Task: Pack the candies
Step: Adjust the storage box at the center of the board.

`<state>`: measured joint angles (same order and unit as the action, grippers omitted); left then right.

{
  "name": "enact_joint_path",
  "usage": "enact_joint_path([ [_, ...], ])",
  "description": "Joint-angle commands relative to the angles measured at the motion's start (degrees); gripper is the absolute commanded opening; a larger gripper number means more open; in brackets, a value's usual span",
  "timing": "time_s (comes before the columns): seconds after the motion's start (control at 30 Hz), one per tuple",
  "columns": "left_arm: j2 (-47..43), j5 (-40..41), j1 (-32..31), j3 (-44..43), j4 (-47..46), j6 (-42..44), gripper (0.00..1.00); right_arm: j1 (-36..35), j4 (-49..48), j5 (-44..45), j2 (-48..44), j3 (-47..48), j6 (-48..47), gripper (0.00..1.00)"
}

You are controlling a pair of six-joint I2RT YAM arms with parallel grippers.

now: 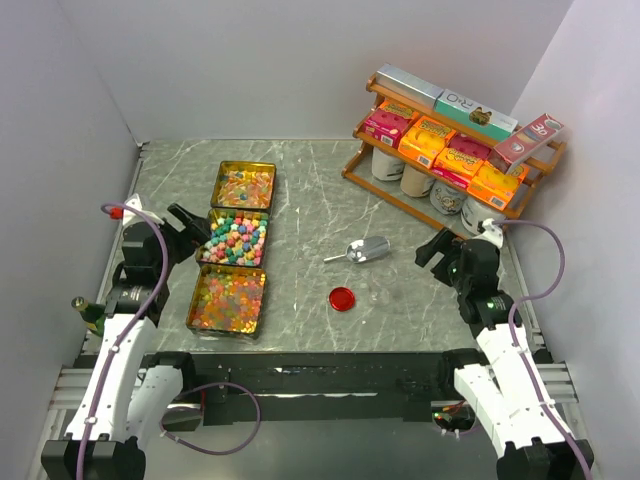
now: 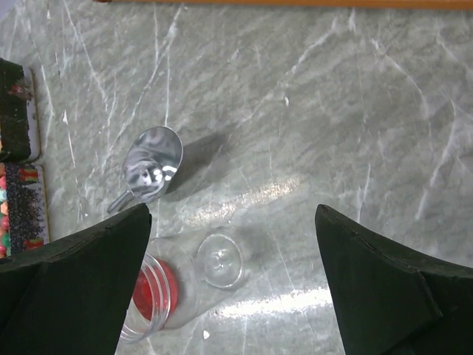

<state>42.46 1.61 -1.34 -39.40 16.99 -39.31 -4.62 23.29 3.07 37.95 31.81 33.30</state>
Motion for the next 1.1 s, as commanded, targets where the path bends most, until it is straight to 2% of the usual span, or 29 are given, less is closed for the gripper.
enact_joint_path([
  [0.0, -0.19, 0.94, -0.15, -0.42, 0.49, -3.58, 0.97, 0.14, 2.2, 1.24, -1.92, 1.58, 1.24, 1.0],
  [0.17, 4.46, -6.42, -0.06, -2.08, 0.67, -2.62, 0.97, 0.14, 2.72, 0.27, -1.75, 3.25, 0.63, 0.99],
  [0.3, 9.21, -2.86, -0.06, -4.98, 5.49, -4.63, 0.96, 0.14, 5.97, 2.37, 0.8, 5.71, 2.11, 0.99],
  [0.4, 12.29, 1.55, 0.02, -7.09, 12.35, -11.39, 0.99, 0.14, 12.38, 2.9, 4.31, 9.66, 3.69, 0.99],
  [0.57, 19.93, 0.51, -0.06, -13.42, 26.4, -17.46, 0.95, 0.14, 15.74, 1.68, 7.39, 10.82, 6.86, 0.98],
  [0.8, 19.33, -0.99, -0.06, -9.13, 23.97, -26.15, 0.94, 0.14, 17.14, 2.02, 10.82, 11.87, 8.01, 0.94],
  [1.07, 25.39, -1.78, -0.32, -8.33, 21.07, -31.79, 0.88, 0.14, 16.44, 1.24, 12.49, 11.78, 8.45, 0.9],
])
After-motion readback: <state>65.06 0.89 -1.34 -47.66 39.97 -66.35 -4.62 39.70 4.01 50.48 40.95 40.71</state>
